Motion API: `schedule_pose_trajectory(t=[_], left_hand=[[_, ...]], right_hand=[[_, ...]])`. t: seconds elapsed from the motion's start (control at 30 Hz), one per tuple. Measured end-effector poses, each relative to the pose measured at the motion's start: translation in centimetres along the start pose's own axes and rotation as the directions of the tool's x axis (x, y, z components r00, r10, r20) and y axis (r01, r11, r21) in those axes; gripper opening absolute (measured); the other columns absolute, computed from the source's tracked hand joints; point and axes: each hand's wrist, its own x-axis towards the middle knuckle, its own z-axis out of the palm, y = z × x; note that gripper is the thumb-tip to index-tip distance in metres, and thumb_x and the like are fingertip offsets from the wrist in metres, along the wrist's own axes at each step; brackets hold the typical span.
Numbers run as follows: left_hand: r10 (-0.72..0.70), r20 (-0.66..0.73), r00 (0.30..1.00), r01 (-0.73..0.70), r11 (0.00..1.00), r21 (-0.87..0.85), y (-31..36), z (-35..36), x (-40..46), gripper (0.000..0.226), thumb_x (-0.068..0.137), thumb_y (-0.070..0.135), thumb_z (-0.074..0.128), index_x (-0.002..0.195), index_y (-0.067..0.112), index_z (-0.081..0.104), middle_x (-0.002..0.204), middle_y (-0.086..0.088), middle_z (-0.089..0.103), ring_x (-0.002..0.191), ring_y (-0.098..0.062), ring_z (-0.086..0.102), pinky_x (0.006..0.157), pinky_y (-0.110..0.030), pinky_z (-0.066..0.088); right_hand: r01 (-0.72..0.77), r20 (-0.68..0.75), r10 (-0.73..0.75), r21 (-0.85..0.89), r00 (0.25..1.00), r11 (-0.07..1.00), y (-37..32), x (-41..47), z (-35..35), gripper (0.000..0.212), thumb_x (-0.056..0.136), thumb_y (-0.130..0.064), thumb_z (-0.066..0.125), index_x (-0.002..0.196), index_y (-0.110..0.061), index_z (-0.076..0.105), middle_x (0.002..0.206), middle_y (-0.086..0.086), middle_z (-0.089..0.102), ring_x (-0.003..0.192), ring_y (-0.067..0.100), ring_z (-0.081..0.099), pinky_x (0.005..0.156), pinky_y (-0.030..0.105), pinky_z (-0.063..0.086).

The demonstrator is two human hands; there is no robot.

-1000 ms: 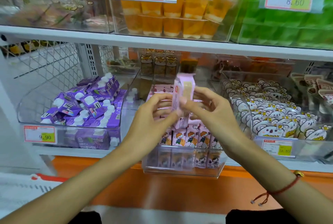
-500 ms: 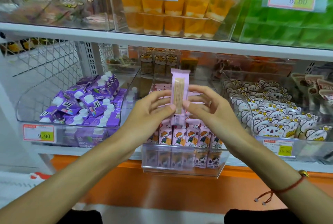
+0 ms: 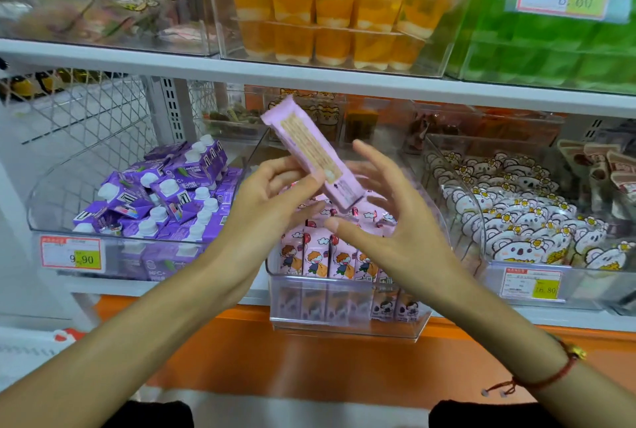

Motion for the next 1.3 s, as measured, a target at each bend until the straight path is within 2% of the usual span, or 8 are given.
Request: schedule_pose_trajectory(t=[0.13,0.3,0.4,0.7,0.83,0.97,1.13,1.3], left_hand=[[-0.019,0.010,1.000,0.019,1.000,0.003,0.0,0.0,-0.2,0.050,0.077,0.031,0.069,0.119,0.009,0.055,0.103,-0.001,0.074,0.099,-0.012,0.070,0.077,-0.025,0.058],[0.096,-0.007,0.995,-0.096,0.995,0.025,0.3,-1.2,0.5,0.075,0.068,0.027,0.073,0.136,0.024,0.042,0.120,0.011,0.065,0.112,-0.005,0.063,0.091,-0.025,0.053],[0.108,0.031,0.994,-0.109,0.993,0.045,0.5,-1.8,0.6,0.062,0.073,0.023,0.071,0.131,0.022,0.051,0.114,0.006,0.068,0.106,-0.009,0.066,0.088,-0.028,0.055],[0.267,-0.066,0.961,-0.261,0.961,0.092,0.4,-1.7,0.6,0.042,0.072,0.029,0.070,0.109,0.011,0.058,0.102,0.003,0.073,0.095,-0.010,0.070,0.078,-0.022,0.057],[0.419,-0.204,0.885,-0.373,0.899,0.229,0.5,-3.0,1.5,0.027,0.071,0.030,0.075,0.094,0.023,0.063,0.092,0.006,0.074,0.088,-0.015,0.071,0.075,-0.025,0.056],[0.555,-0.135,0.821,-0.440,0.765,0.470,0.4,-4.7,2.2,0.023,0.074,0.028,0.078,0.090,0.033,0.062,0.088,0.015,0.070,0.081,-0.006,0.066,0.072,-0.019,0.053],[0.527,-0.006,0.850,-0.416,0.677,0.607,0.1,-5.6,2.6,0.024,0.072,0.044,0.074,0.092,0.039,0.061,0.091,0.014,0.069,0.086,-0.009,0.066,0.071,-0.031,0.057],[0.510,0.149,0.847,-0.442,0.521,0.730,1.1,-5.6,2.9,0.030,0.068,0.055,0.068,0.093,0.039,0.060,0.091,0.026,0.066,0.079,0.006,0.063,0.069,-0.027,0.055]], right_hand=[[0.026,-0.084,-0.017,0.099,0.996,0.995,-0.4,0.1,0.7,0.040,0.085,-0.010,0.070,0.121,-0.022,0.056,0.109,-0.015,0.066,0.098,0.006,0.065,0.087,0.021,0.051],[-0.162,-0.035,0.187,0.362,0.982,0.918,-0.6,0.4,0.2,0.033,0.086,-0.012,0.066,0.118,-0.014,0.055,0.084,-0.012,0.073,0.074,0.005,0.068,0.071,0.014,0.051],[-0.305,0.037,0.336,0.523,0.941,0.796,-0.4,0.8,-0.4,0.031,0.084,-0.025,0.064,0.112,-0.014,0.059,0.089,0.003,0.074,0.077,0.015,0.069,0.074,0.020,0.054],[-0.440,0.120,0.524,0.715,0.843,0.544,0.7,2.2,0.2,0.019,0.084,-0.033,0.066,0.094,-0.017,0.066,0.071,-0.002,0.061,0.066,0.013,0.066,0.063,0.021,0.054],[-0.415,-0.075,0.500,0.457,0.863,0.786,1.5,3.2,1.8,0.028,0.086,-0.040,0.065,0.104,-0.020,0.060,0.082,-0.004,0.067,0.073,0.010,0.065,0.072,0.028,0.053],[-0.224,-0.156,0.223,0.016,0.962,0.975,2.0,3.2,3.6,0.015,0.087,-0.017,0.066,0.088,-0.022,0.051,0.078,-0.008,0.055,0.064,-0.001,0.051,0.057,0.010,0.041],[0.025,0.118,0.042,-0.513,0.992,0.858,2.5,2.7,4.3,0.031,0.084,-0.035,0.066,0.113,-0.024,0.065,0.102,-0.006,0.056,0.095,0.009,0.045,0.083,0.022,0.040],[0.110,0.226,0.033,-0.592,0.974,0.798,2.3,2.4,3.7,0.033,0.085,-0.041,0.064,0.116,-0.028,0.066,0.112,-0.004,0.062,0.103,0.017,0.046,0.089,0.032,0.036]])
